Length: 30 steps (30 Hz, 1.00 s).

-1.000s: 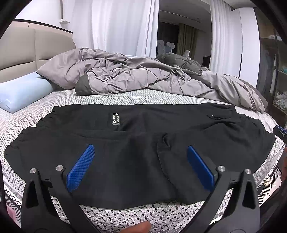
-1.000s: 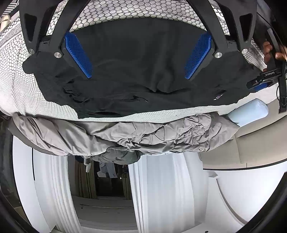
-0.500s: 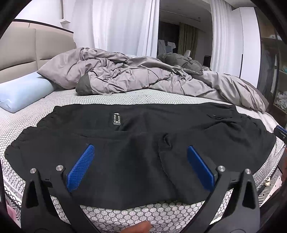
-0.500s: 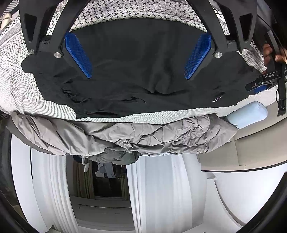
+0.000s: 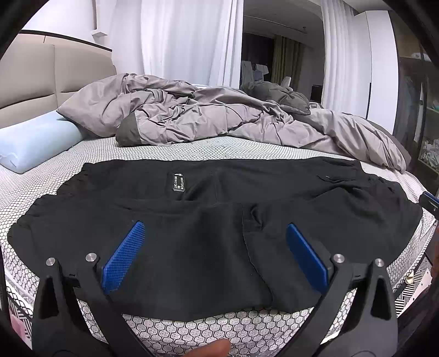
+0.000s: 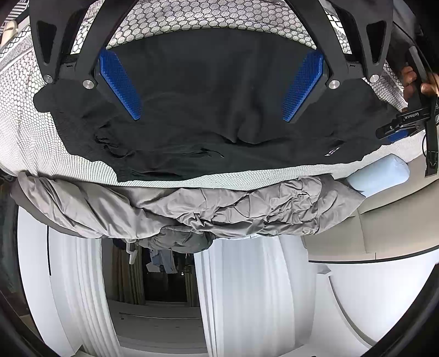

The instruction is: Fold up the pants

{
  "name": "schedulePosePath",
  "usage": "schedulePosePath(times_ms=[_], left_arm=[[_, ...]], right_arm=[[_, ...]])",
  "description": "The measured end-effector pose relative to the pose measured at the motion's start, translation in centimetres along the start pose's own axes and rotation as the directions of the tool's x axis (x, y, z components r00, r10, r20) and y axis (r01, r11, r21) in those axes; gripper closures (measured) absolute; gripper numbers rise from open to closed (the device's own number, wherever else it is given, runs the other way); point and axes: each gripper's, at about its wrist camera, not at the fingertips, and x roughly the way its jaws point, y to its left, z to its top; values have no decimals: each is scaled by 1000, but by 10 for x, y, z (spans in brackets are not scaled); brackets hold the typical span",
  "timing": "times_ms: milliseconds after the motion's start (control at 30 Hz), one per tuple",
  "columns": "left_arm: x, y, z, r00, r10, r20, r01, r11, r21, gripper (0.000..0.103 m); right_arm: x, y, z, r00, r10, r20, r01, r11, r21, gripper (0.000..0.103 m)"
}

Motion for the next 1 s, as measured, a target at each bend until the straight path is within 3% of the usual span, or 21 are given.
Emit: schedulePosePath(times_ms=[1000], left_arm=[[-7,16,0,1000,23,-5,-23,999,-26,1]], right_arm=[[0,-13,1,998,-51,-27,51,999,0,0]])
